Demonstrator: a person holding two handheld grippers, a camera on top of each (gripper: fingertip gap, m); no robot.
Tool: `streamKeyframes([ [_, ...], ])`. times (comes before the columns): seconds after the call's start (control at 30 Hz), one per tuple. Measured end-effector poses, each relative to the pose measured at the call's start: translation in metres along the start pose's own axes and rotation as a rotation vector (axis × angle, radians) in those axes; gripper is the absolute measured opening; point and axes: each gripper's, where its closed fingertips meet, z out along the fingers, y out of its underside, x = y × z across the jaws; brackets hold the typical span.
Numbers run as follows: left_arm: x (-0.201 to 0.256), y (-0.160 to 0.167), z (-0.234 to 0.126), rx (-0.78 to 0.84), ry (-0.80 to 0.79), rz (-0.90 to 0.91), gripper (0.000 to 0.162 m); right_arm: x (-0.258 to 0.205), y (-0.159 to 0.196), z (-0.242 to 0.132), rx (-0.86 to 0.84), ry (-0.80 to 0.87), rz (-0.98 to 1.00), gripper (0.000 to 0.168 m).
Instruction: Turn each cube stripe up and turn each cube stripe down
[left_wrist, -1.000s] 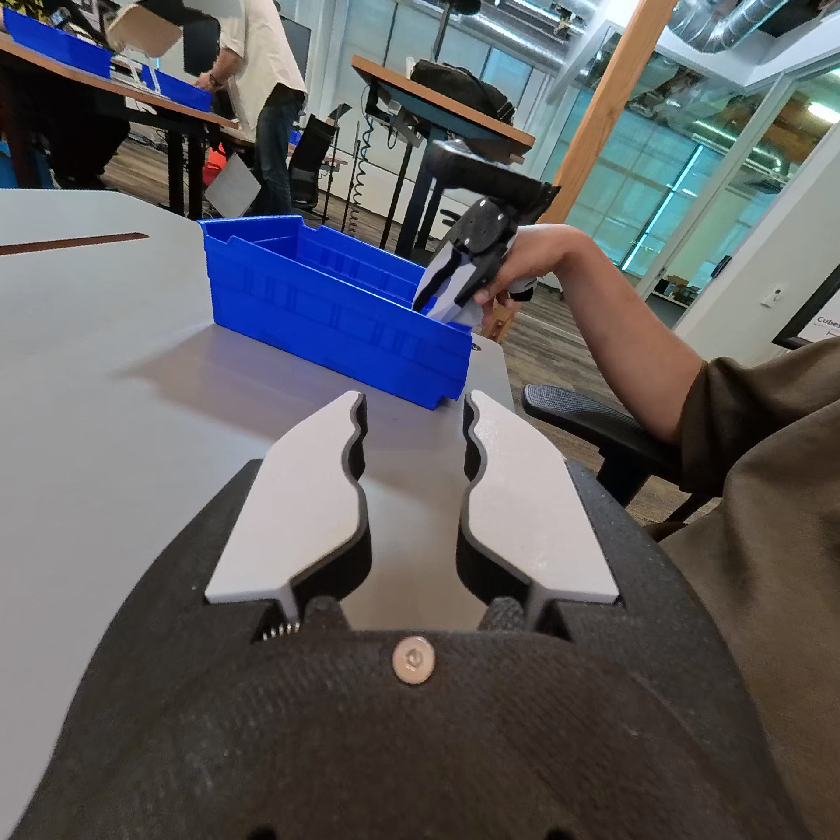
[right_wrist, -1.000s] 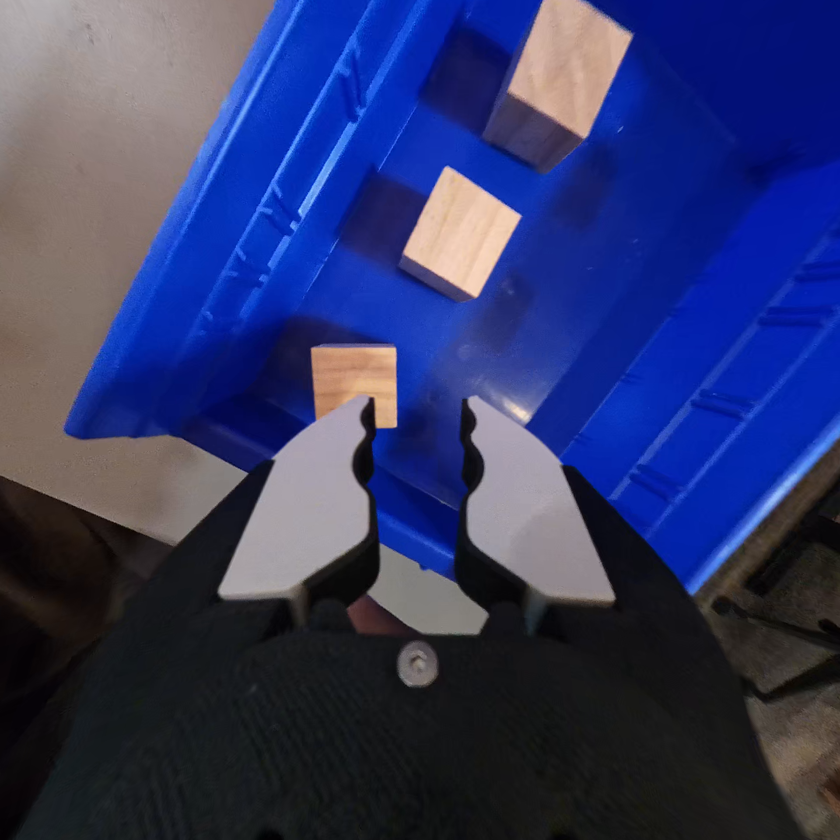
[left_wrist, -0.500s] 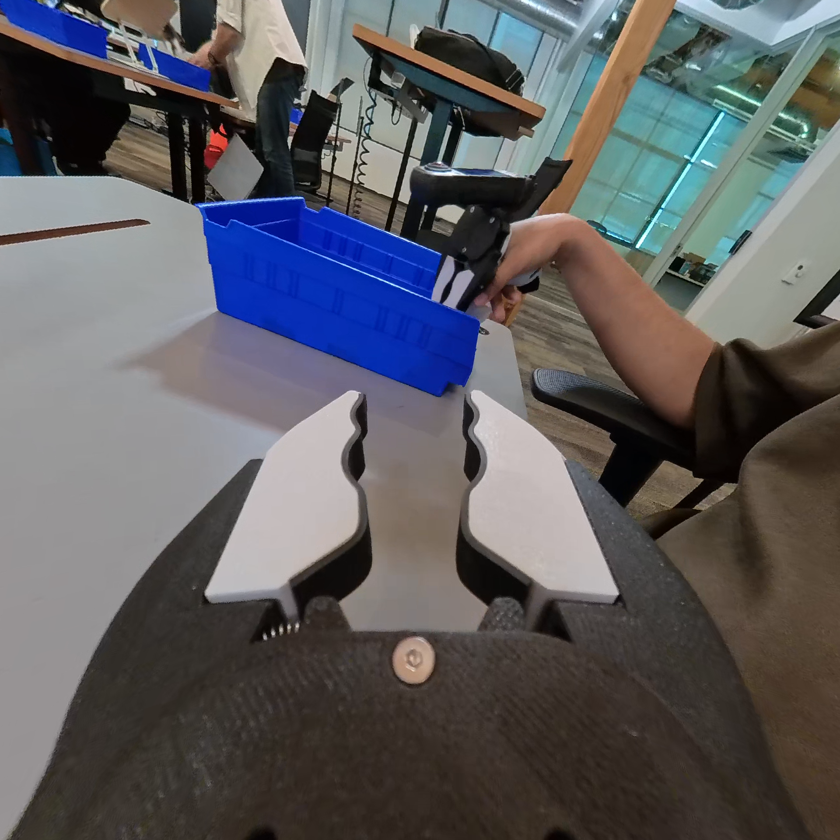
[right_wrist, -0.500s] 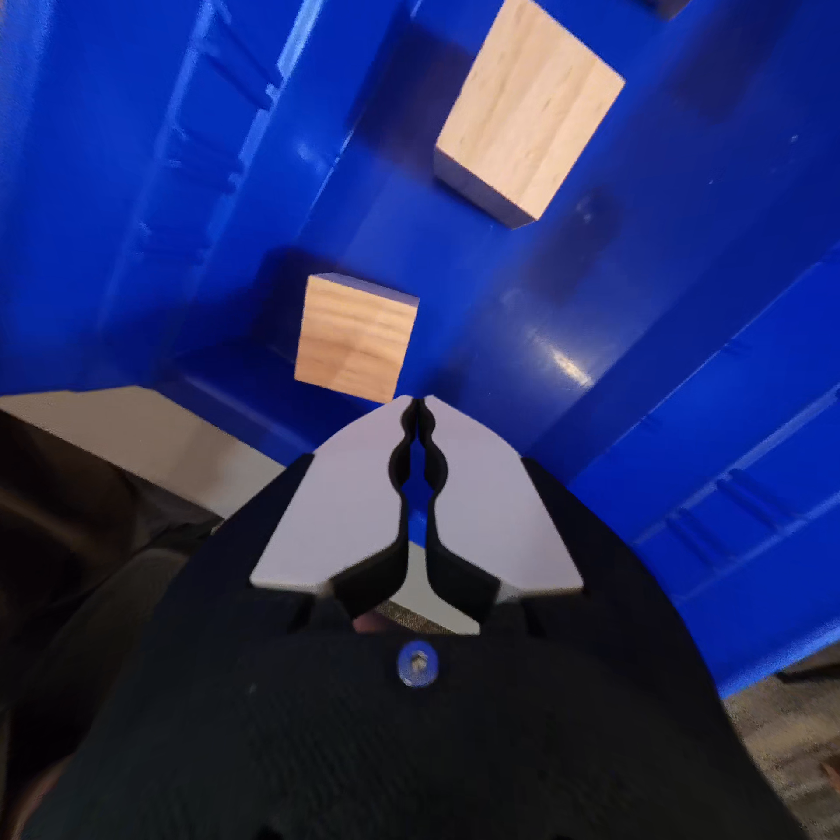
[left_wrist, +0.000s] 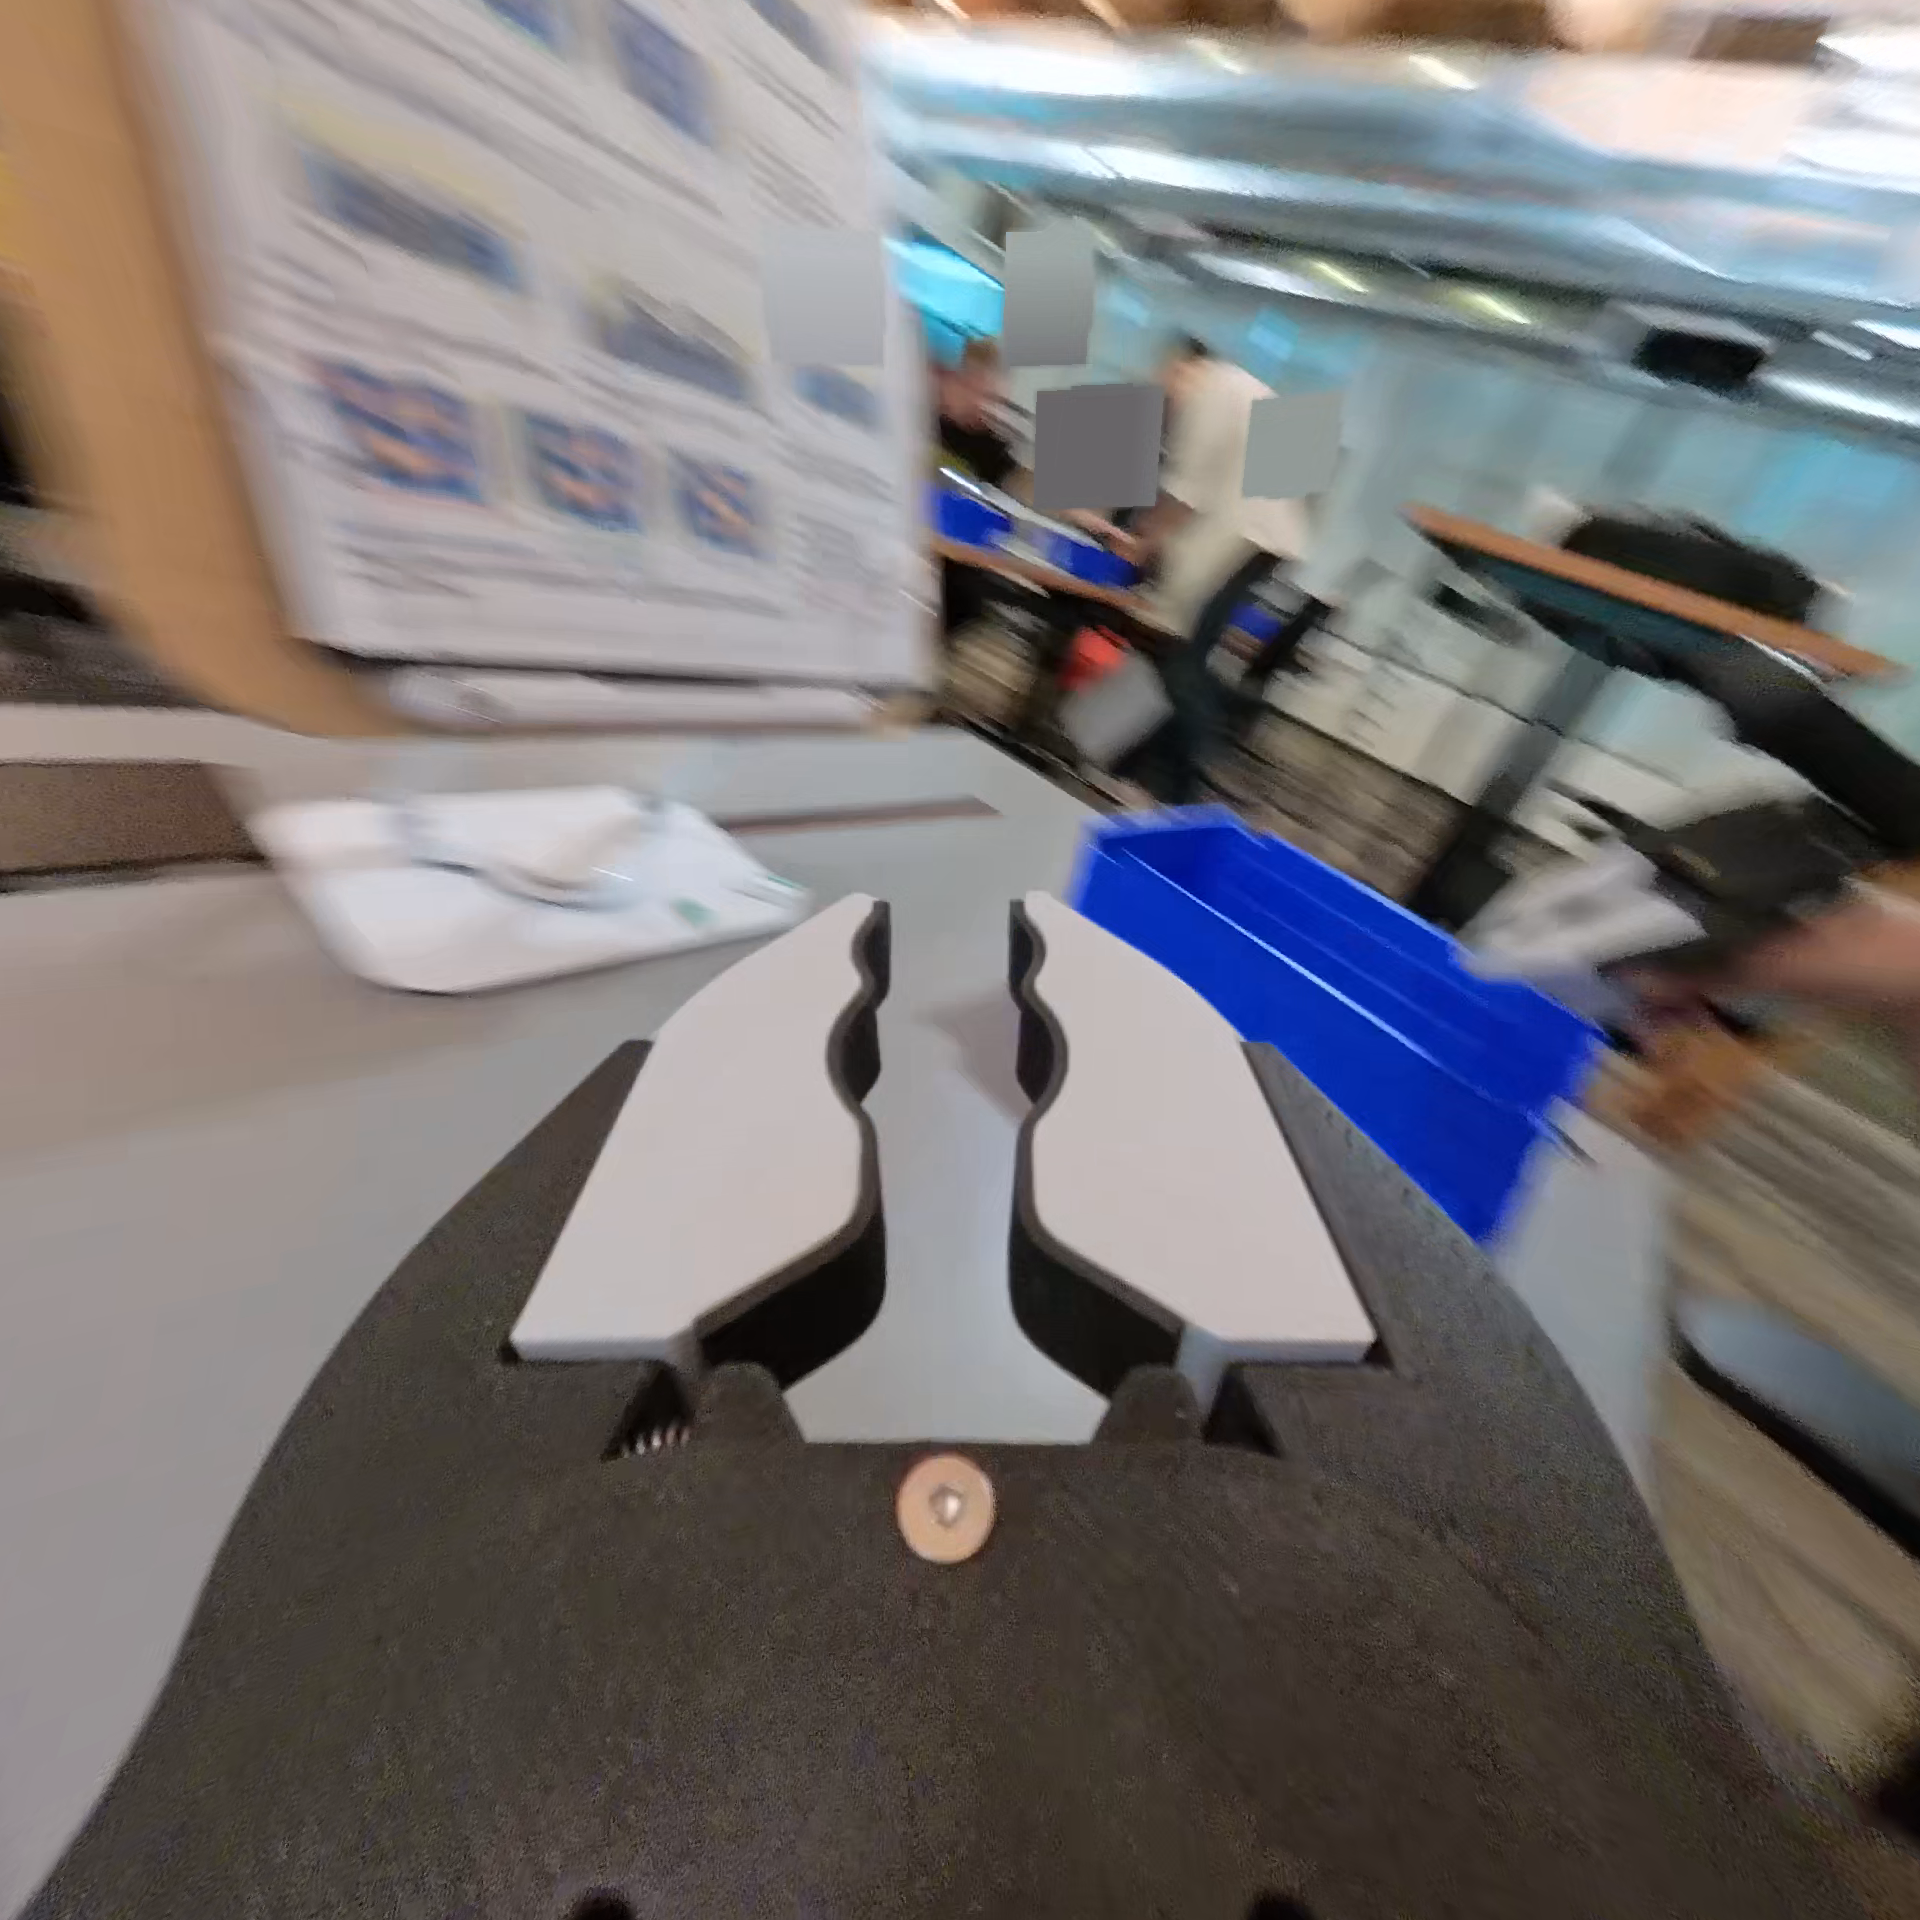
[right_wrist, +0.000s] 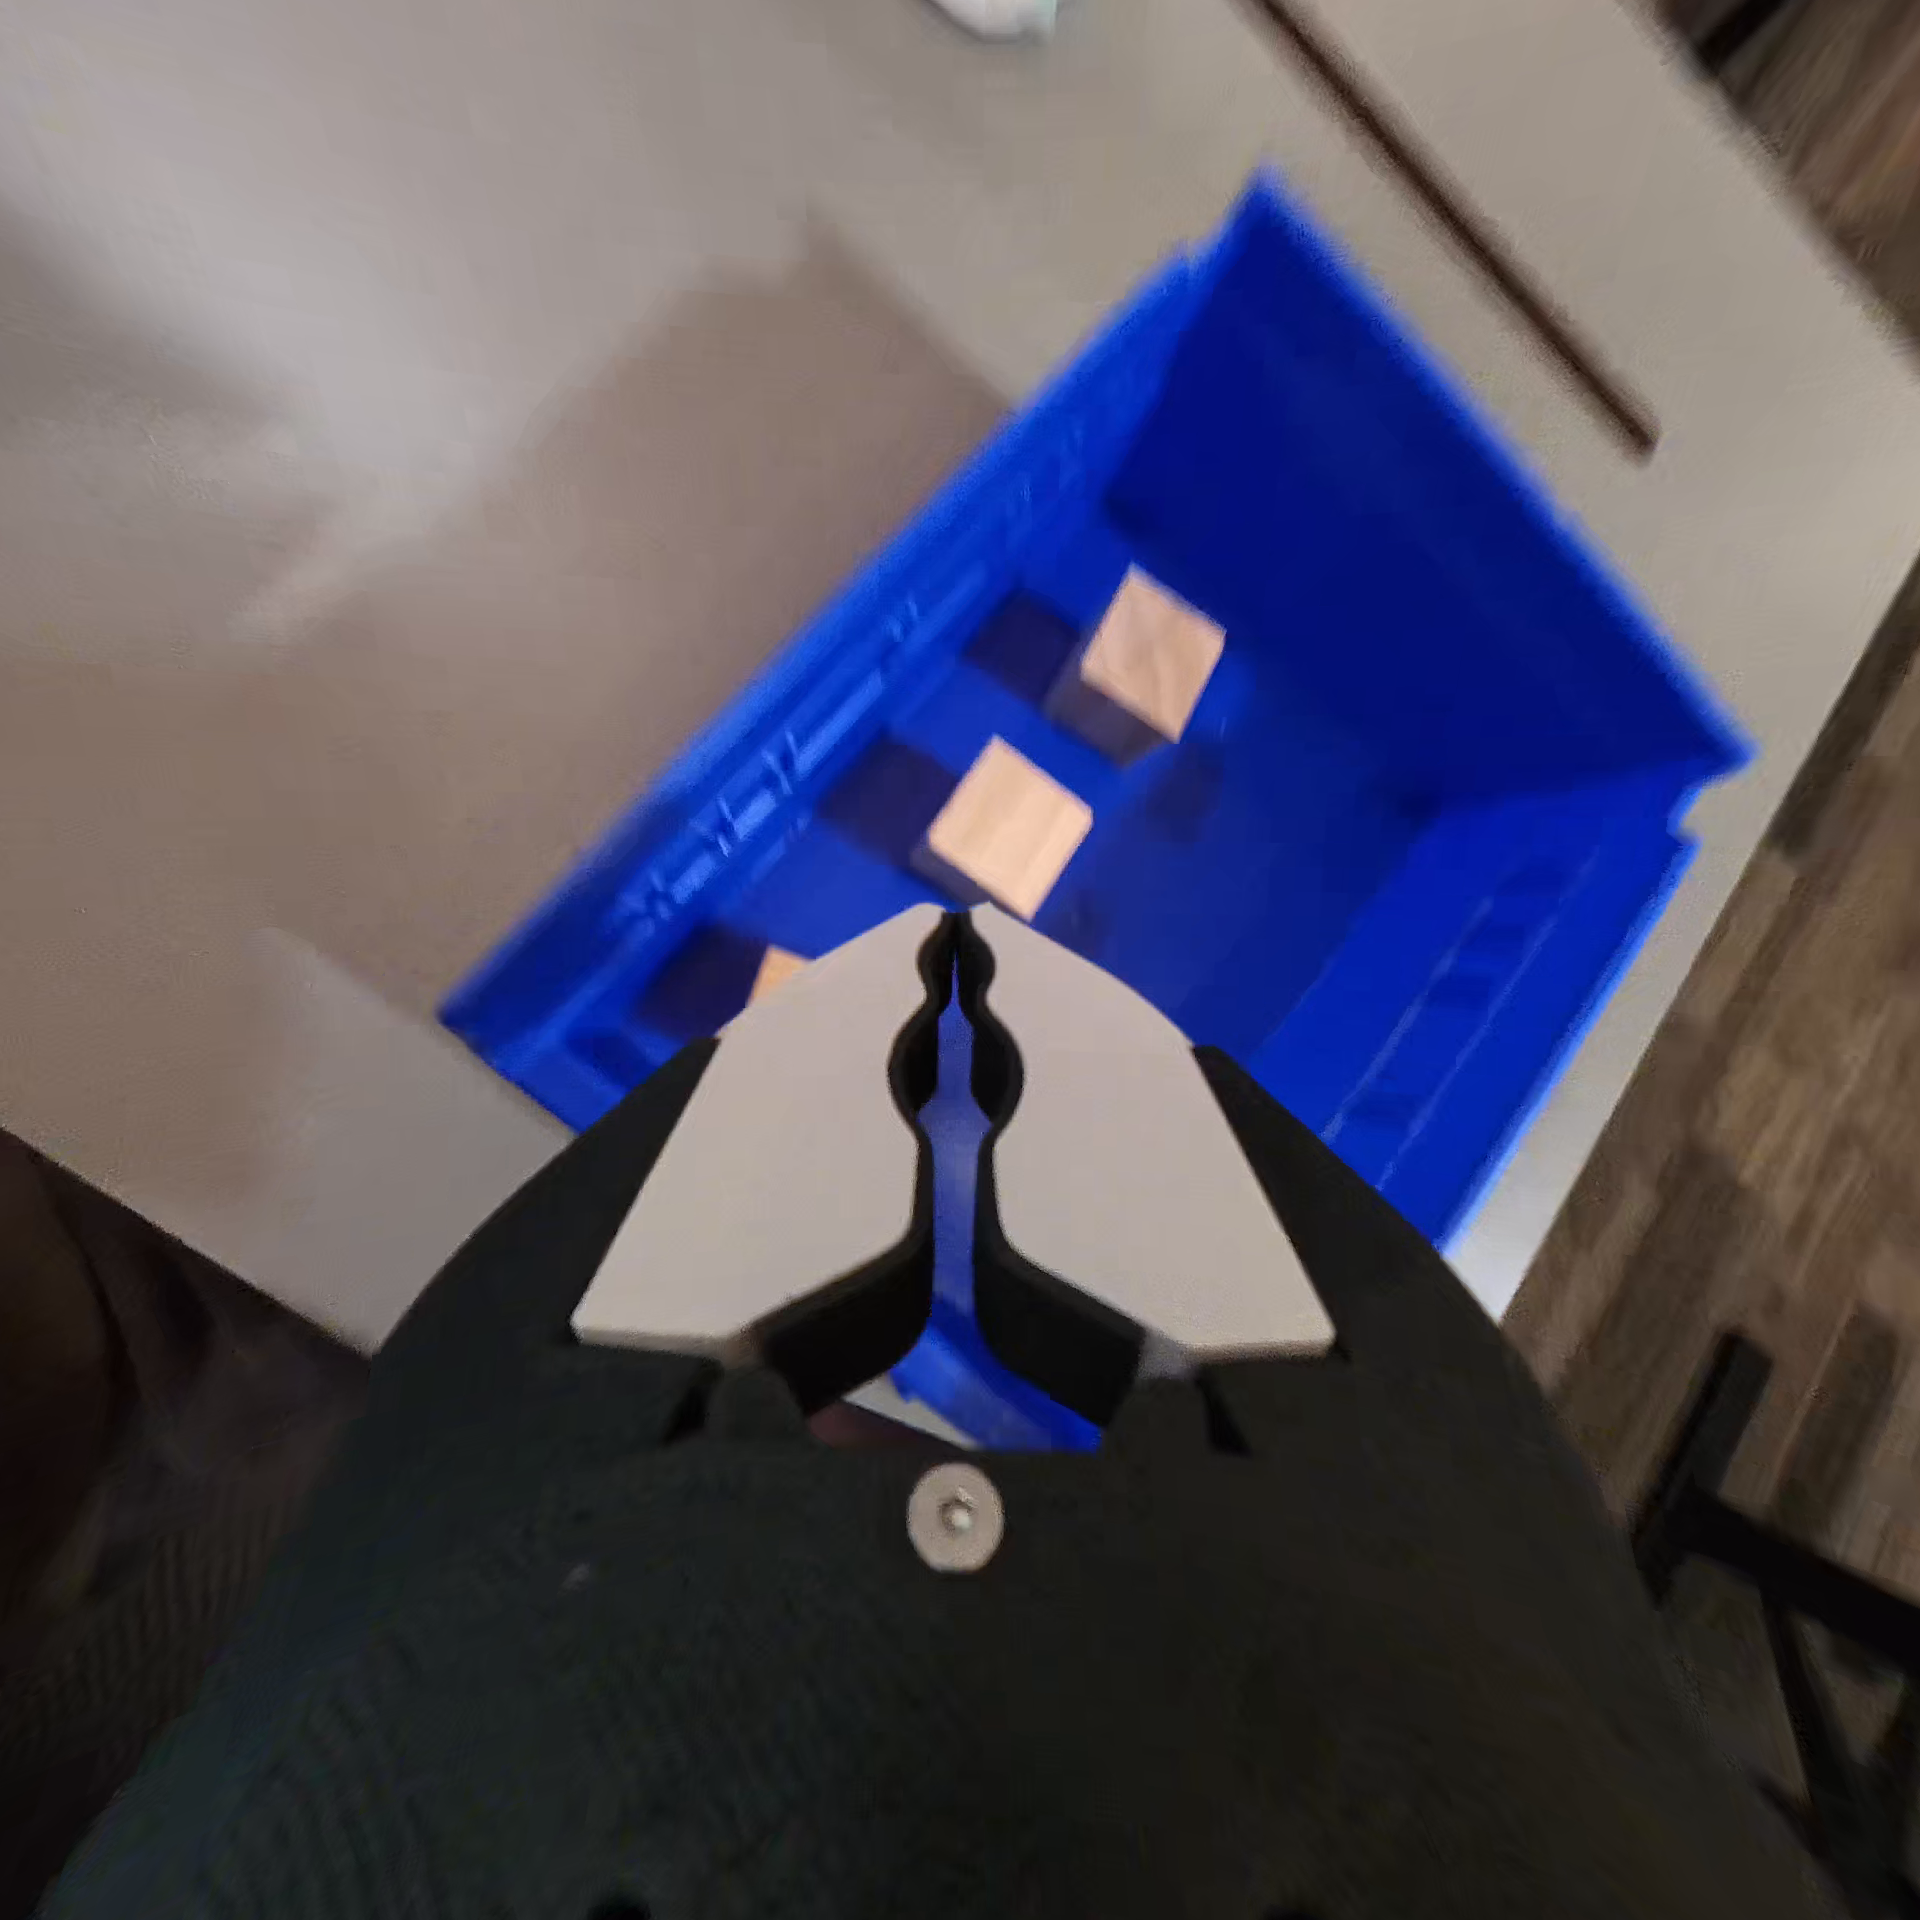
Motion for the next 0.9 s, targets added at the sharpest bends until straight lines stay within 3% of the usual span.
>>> streamKeyframes([
  [0.1, -0.059, -0.055, -0.044, 0.107, -0.252, -0.019, 0.020, -0.021, -0.044, -0.013, 0.193, -0.044, -0.021, 0.000],
  [0.2, -0.114, -0.079, -0.095, 0.046, -0.441, 0.033, 0.033, -0.046, -0.084, -0.027, 0.379, -0.125, -0.007, 0.000],
  [0.27, -0.158, -0.076, -0.133, -0.062, -0.625, 0.094, 0.042, -0.062, -0.116, -0.037, 0.554, -0.194, 0.061, 0.005],
  [0.3, -0.182, -0.071, -0.154, -0.106, -0.738, 0.120, 0.047, -0.072, -0.132, -0.041, 0.655, -0.252, 0.115, 0.019],
  [0.37, -0.225, -0.049, -0.191, -0.211, -0.921, 0.131, 0.053, -0.090, -0.156, -0.046, 0.809, -0.391, 0.239, 0.038],
  [0.43, -0.259, -0.018, -0.220, -0.344, -1.056, 0.097, 0.058, -0.111, -0.171, -0.045, 0.895, -0.532, 0.357, 0.040],
  [0.5, -0.282, 0.010, -0.240, -0.436, -1.153, 0.025, 0.061, -0.137, -0.179, -0.037, 0.922, -0.665, 0.433, 0.040],
  [0.6, -0.295, 0.038, -0.245, -0.487, -1.165, -0.096, 0.061, -0.177, -0.180, -0.015, 0.873, -0.795, 0.463, 0.039],
  [0.9, -0.322, 0.061, -0.253, -0.646, -1.219, -0.140, 0.063, -0.232, -0.166, 0.022, 0.727, -0.886, 0.405, 0.038],
])
